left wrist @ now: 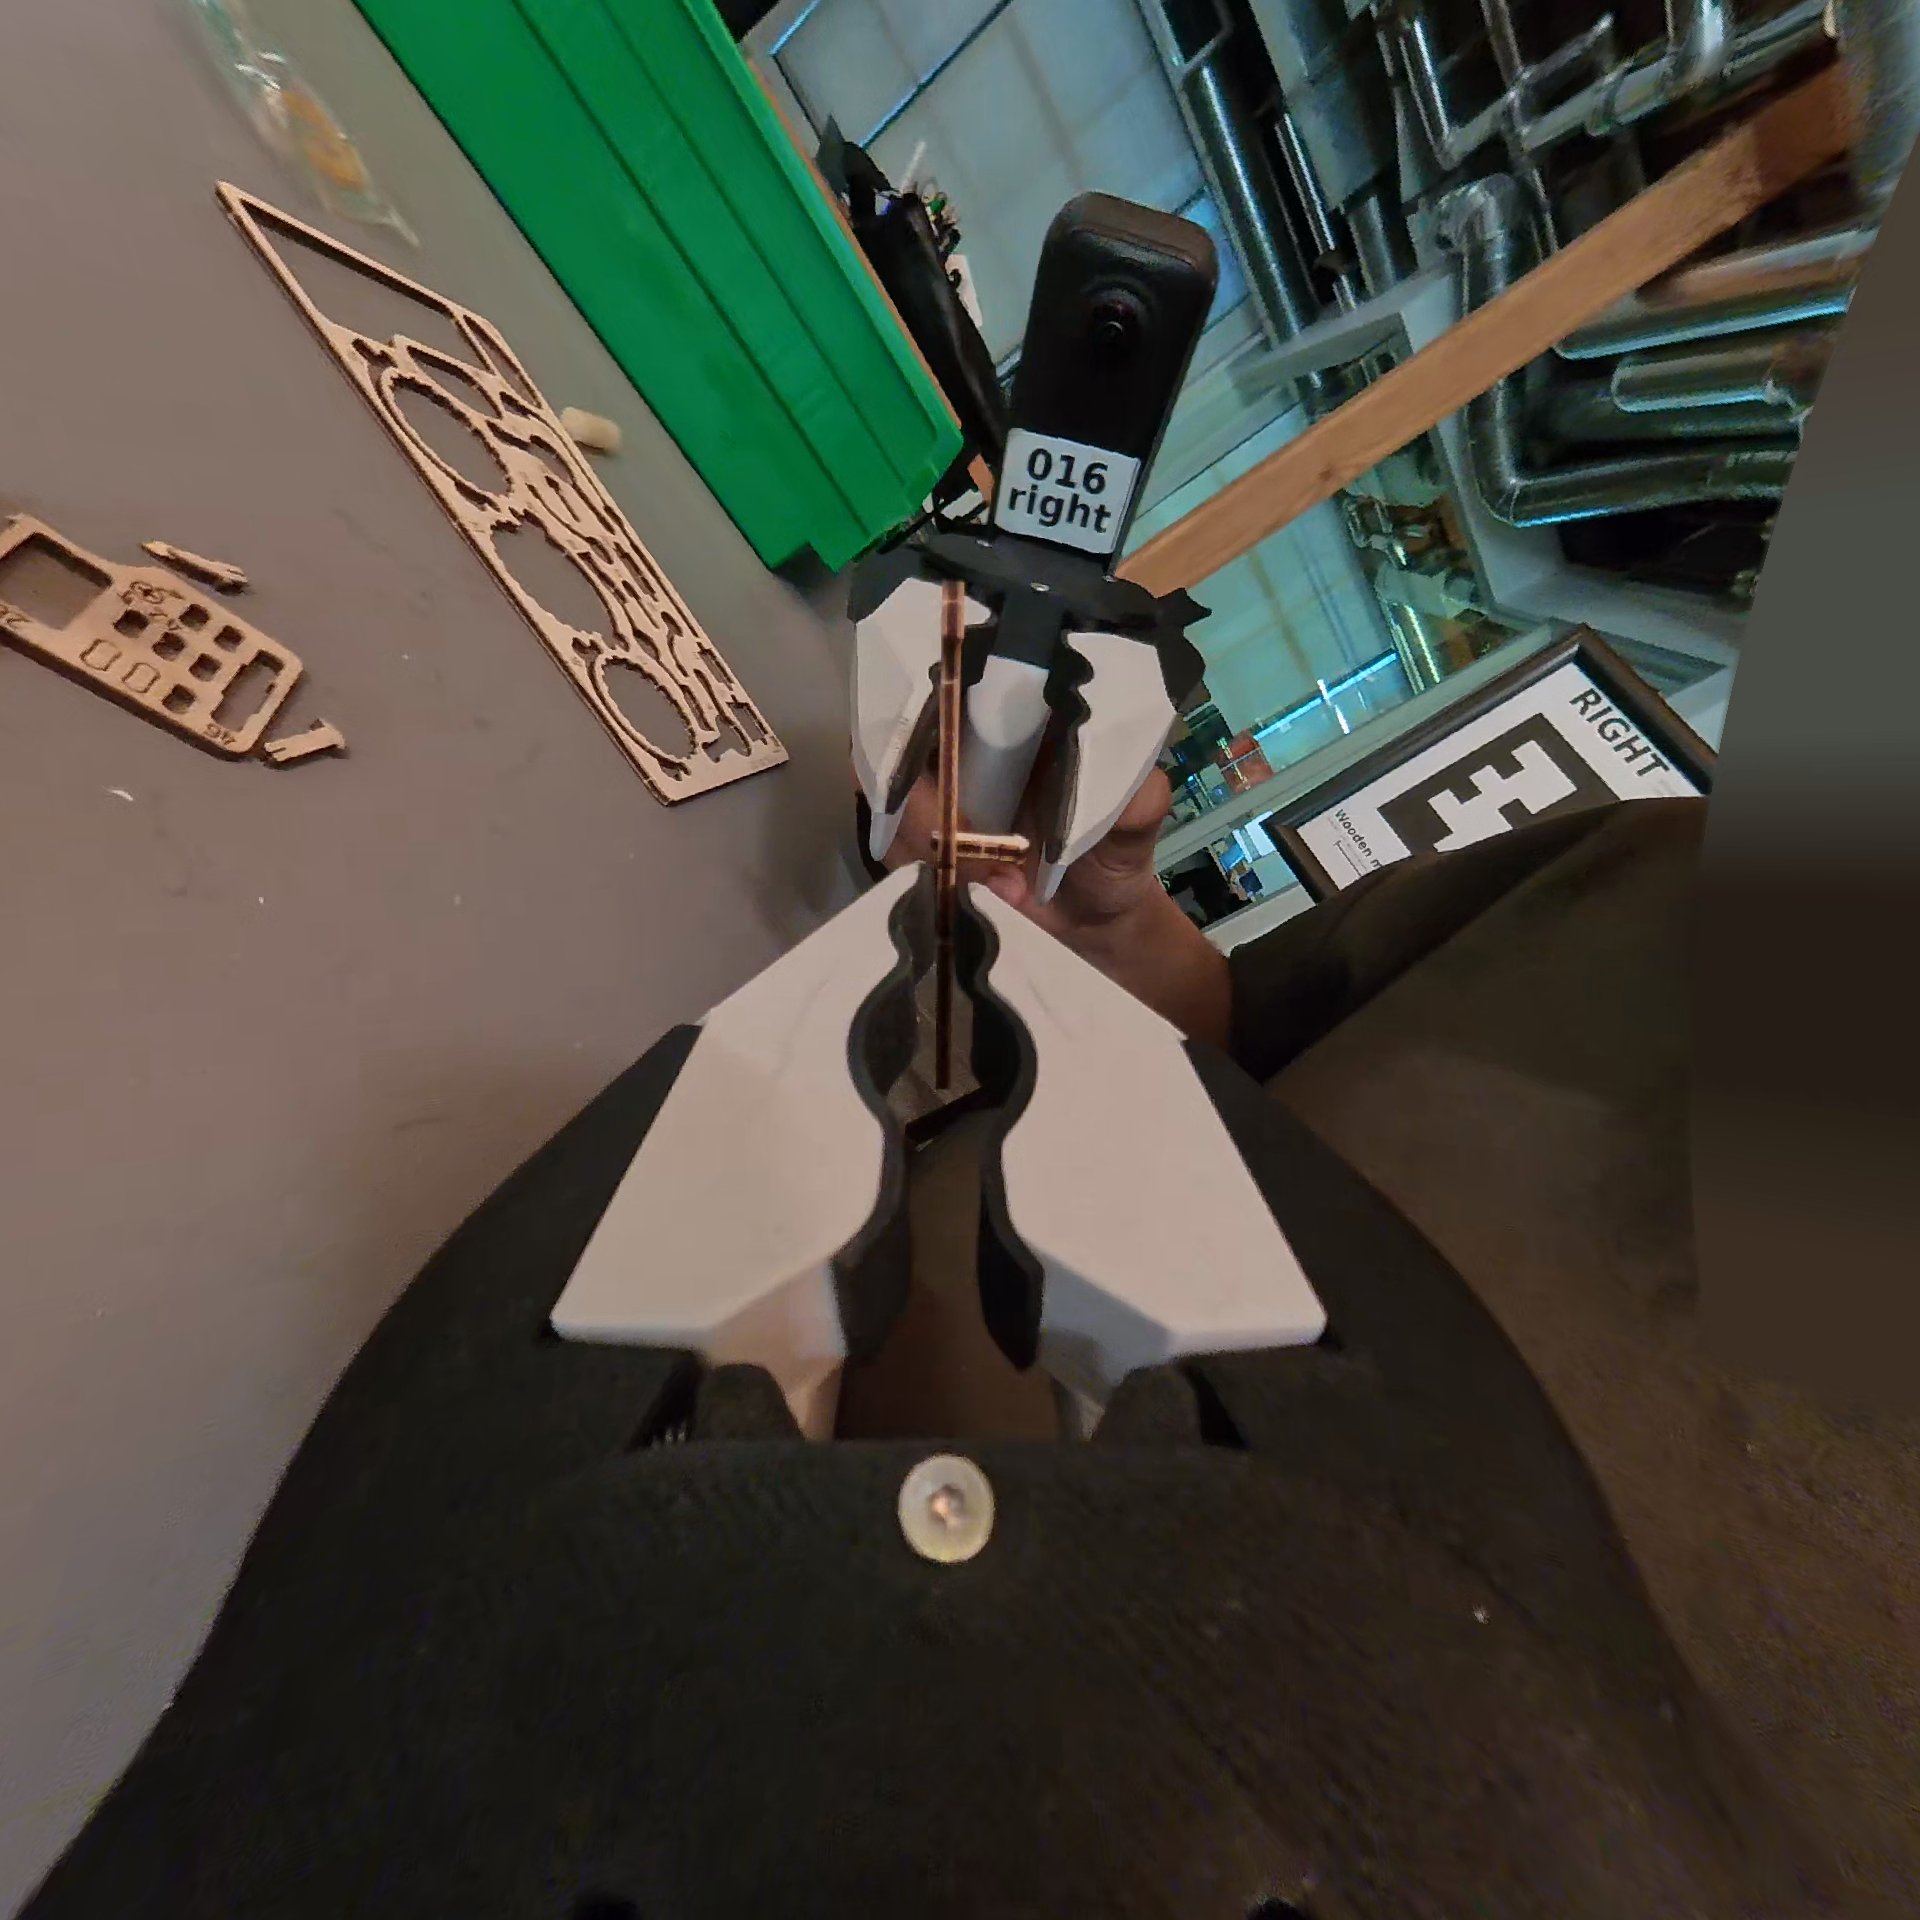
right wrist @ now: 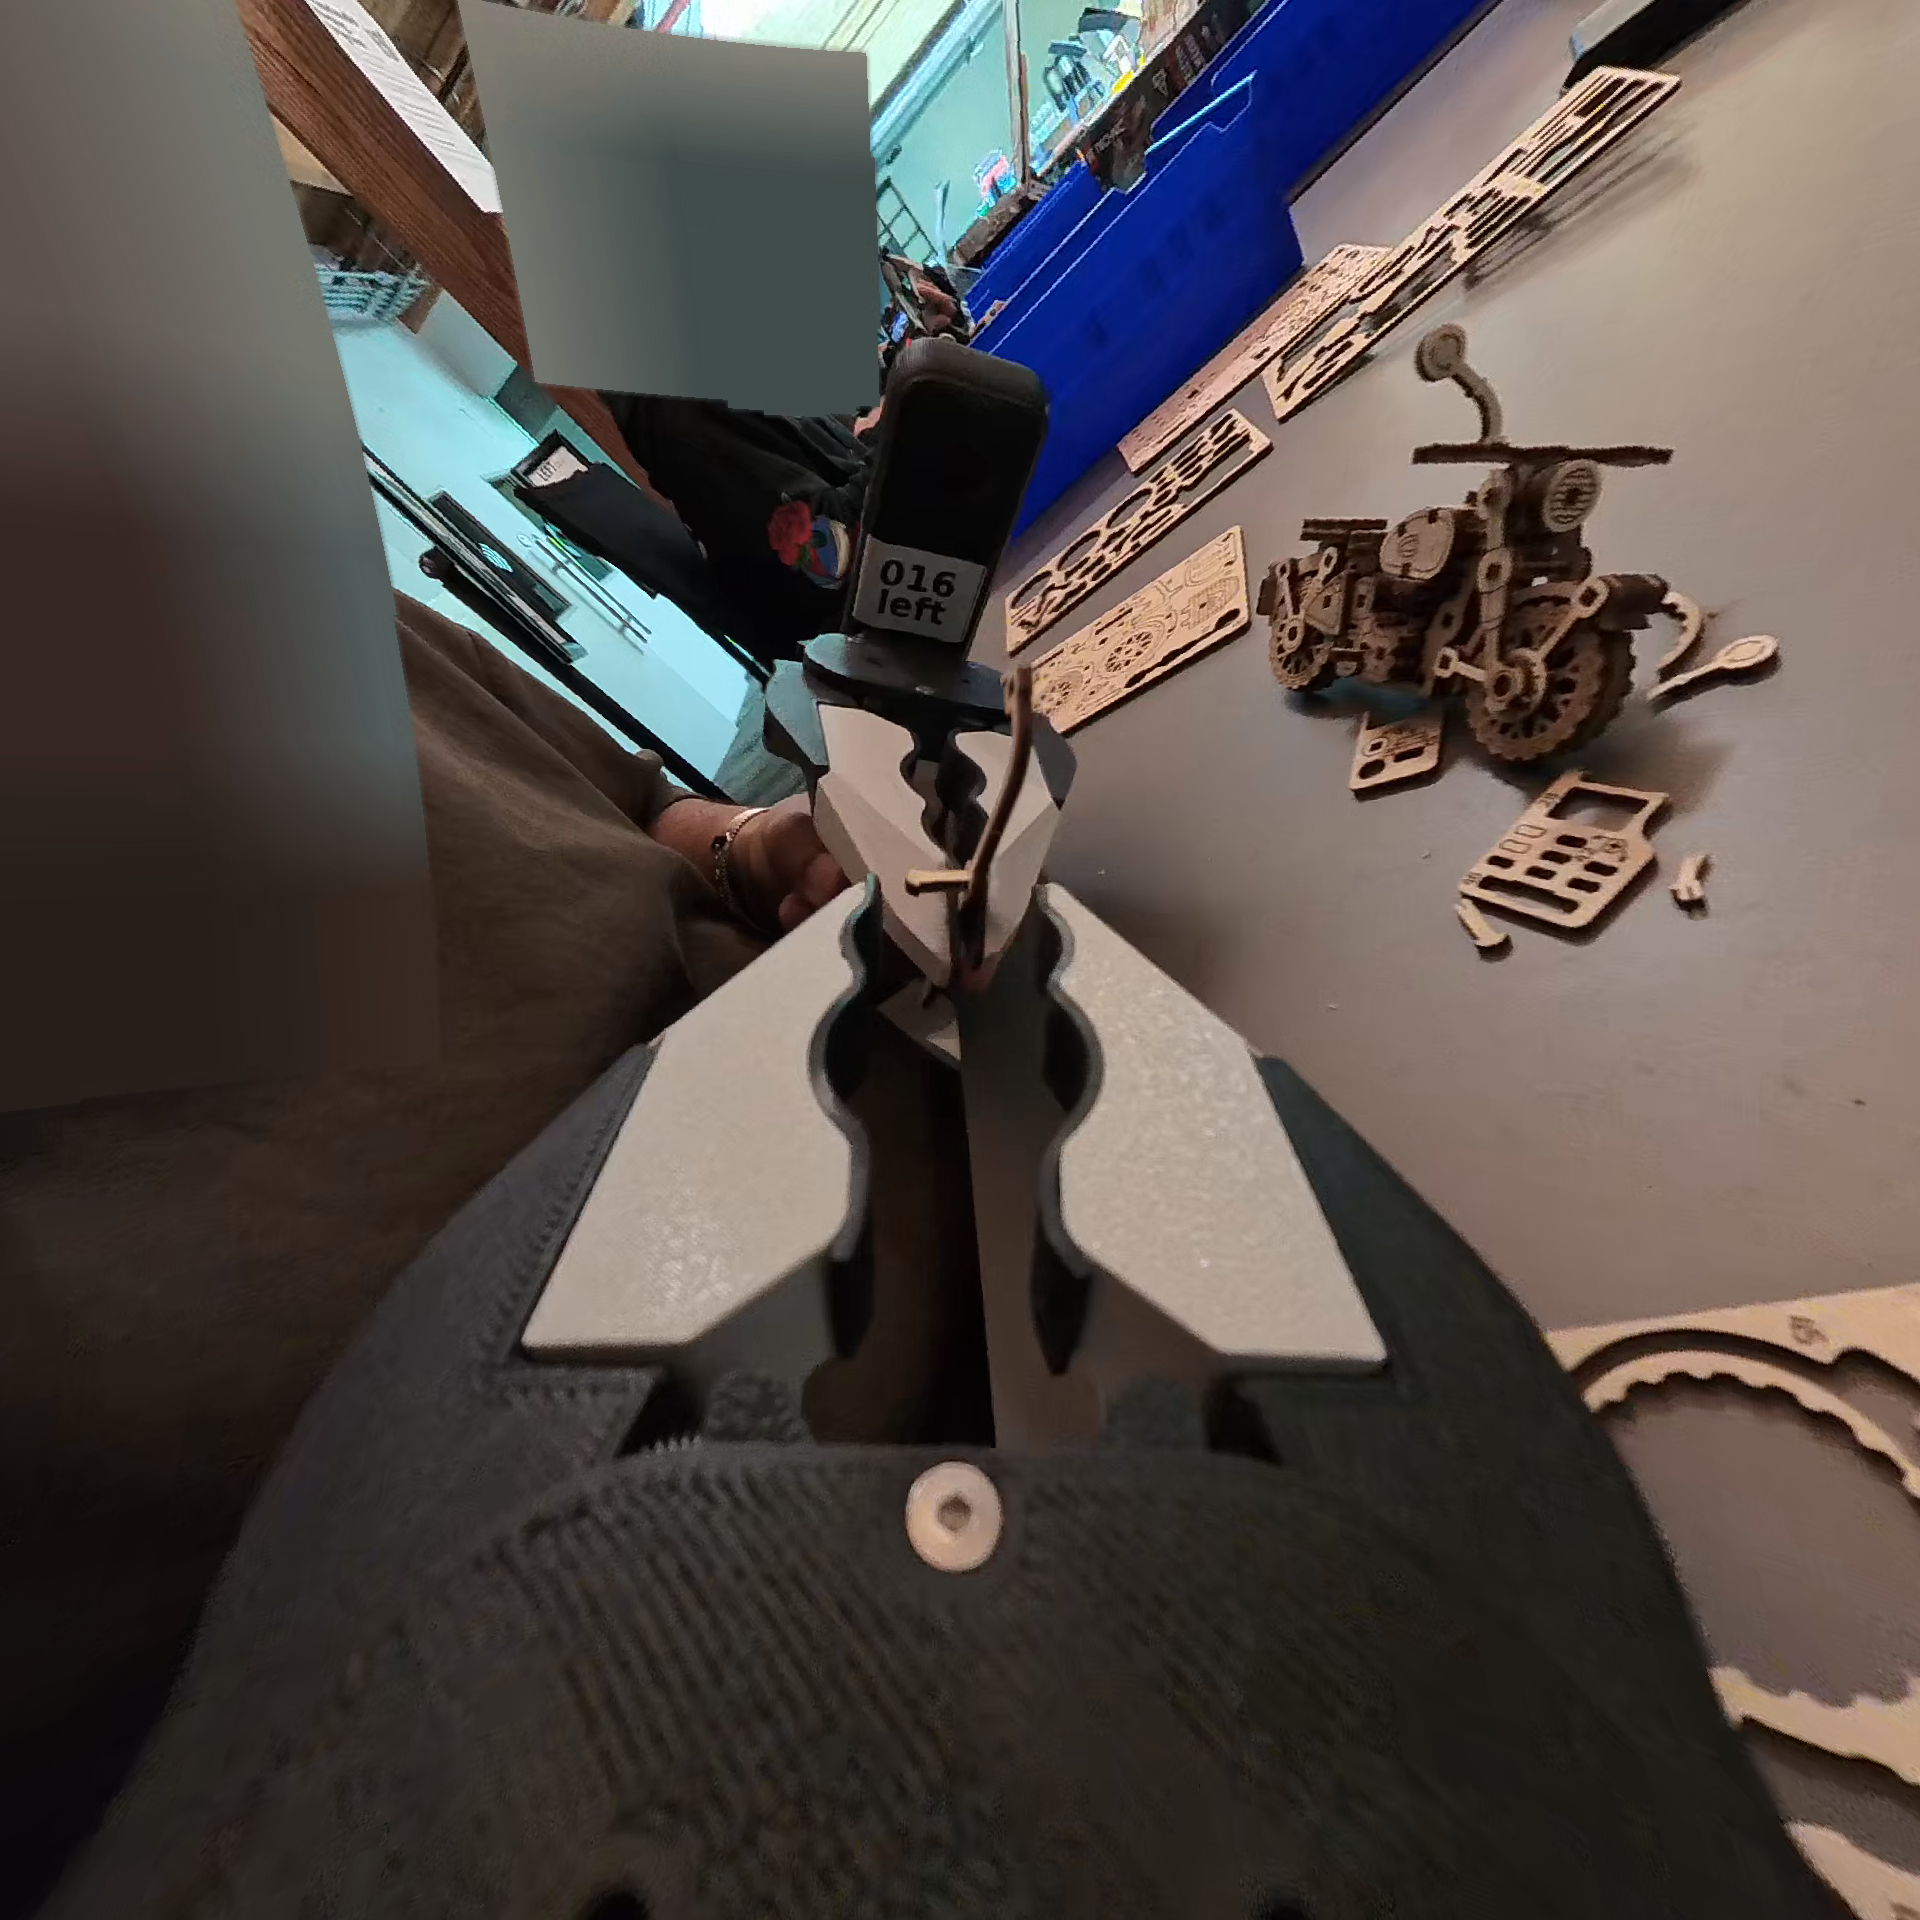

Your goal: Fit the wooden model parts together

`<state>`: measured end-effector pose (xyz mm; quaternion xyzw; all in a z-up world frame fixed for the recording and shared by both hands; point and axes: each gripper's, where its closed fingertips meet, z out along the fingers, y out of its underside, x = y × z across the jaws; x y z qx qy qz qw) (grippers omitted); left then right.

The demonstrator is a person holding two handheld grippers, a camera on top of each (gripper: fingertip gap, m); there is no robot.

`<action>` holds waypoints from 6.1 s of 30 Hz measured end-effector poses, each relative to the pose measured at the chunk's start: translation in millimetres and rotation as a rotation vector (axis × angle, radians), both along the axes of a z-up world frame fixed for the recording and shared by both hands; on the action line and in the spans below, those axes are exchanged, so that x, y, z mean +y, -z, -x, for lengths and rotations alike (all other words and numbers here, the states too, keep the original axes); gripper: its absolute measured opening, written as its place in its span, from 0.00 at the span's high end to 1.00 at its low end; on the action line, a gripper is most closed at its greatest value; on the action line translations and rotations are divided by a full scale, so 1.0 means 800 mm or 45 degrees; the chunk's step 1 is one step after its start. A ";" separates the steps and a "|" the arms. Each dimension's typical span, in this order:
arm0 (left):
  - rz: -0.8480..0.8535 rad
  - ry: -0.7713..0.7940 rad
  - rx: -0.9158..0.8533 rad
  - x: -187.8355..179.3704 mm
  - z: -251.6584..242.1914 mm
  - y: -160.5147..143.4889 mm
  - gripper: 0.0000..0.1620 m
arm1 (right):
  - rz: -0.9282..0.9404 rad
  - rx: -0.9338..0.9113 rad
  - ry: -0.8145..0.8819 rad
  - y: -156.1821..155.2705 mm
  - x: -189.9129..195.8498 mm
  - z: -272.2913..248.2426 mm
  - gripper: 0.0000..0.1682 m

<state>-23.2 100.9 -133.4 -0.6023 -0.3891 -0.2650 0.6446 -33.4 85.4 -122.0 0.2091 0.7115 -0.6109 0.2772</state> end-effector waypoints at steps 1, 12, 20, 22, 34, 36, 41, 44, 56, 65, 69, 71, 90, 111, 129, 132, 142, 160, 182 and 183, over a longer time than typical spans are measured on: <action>0.000 0.004 0.002 0.000 -0.001 0.000 1.00 | 0.009 -0.007 -0.004 -0.001 0.001 0.000 0.85; -0.004 0.045 0.036 0.003 -0.008 -0.004 1.00 | 0.022 -0.012 -0.041 -0.002 -0.002 -0.007 0.97; 0.097 0.032 0.144 0.005 -0.009 0.002 1.00 | 0.009 -0.019 -0.046 0.002 -0.002 -0.007 1.00; 0.112 0.023 0.162 0.004 -0.008 0.003 1.00 | 0.018 -0.020 -0.036 0.001 -0.002 -0.006 1.00; 0.132 0.009 0.117 0.002 -0.004 0.010 1.00 | 0.059 -0.049 0.012 -0.004 0.008 0.006 0.95; 0.116 0.016 0.084 0.003 -0.004 0.010 1.00 | 0.059 -0.051 0.018 -0.003 0.006 0.007 0.94; 0.090 -0.005 0.013 -0.001 0.002 0.013 1.00 | 0.035 -0.044 0.055 0.000 0.006 0.012 0.95; 0.093 -0.006 -0.006 -0.001 0.003 0.016 1.00 | 0.035 -0.043 0.083 0.000 0.008 0.016 0.95; 0.062 0.068 -0.084 0.007 -0.007 0.018 1.00 | 0.029 -0.116 0.088 0.006 -0.002 0.015 0.94; 0.064 0.085 -0.093 0.012 -0.011 0.019 1.00 | 0.029 -0.256 0.084 0.011 -0.006 0.014 0.99; 0.059 0.094 -0.103 0.012 -0.012 0.019 0.98 | 0.075 -0.380 0.081 0.009 -0.002 0.018 1.00; 0.066 0.102 -0.108 0.012 -0.013 0.021 0.95 | 0.091 -0.418 0.086 0.009 0.002 0.022 1.00; 0.360 -0.022 0.564 -0.015 0.006 0.007 0.91 | -0.090 -0.772 -0.156 0.033 0.017 -0.016 1.00; 0.435 0.103 0.717 0.000 -0.021 0.011 0.92 | -0.074 -0.889 -0.323 0.027 0.015 -0.044 1.00; 0.434 0.032 0.716 -0.004 -0.011 0.007 0.97 | -0.025 -0.881 -0.285 0.019 0.013 -0.037 0.99; 0.401 0.002 0.680 -0.009 -0.004 0.004 0.97 | 0.005 -0.880 -0.260 0.015 0.017 -0.029 0.98; 0.336 -0.184 0.535 -0.039 0.032 -0.003 0.97 | -0.179 -0.252 0.144 0.026 0.032 0.037 1.00; 0.325 -0.207 0.464 -0.049 0.041 0.002 0.97 | -0.881 0.669 0.171 0.098 -0.010 0.092 0.94; 0.359 -0.135 0.497 -0.037 0.028 0.008 0.97 | -0.781 0.650 0.070 0.085 -0.011 0.082 0.97; 0.375 -0.142 0.506 -0.037 0.029 0.009 0.97 | -0.733 0.598 0.077 0.076 -0.011 0.078 0.97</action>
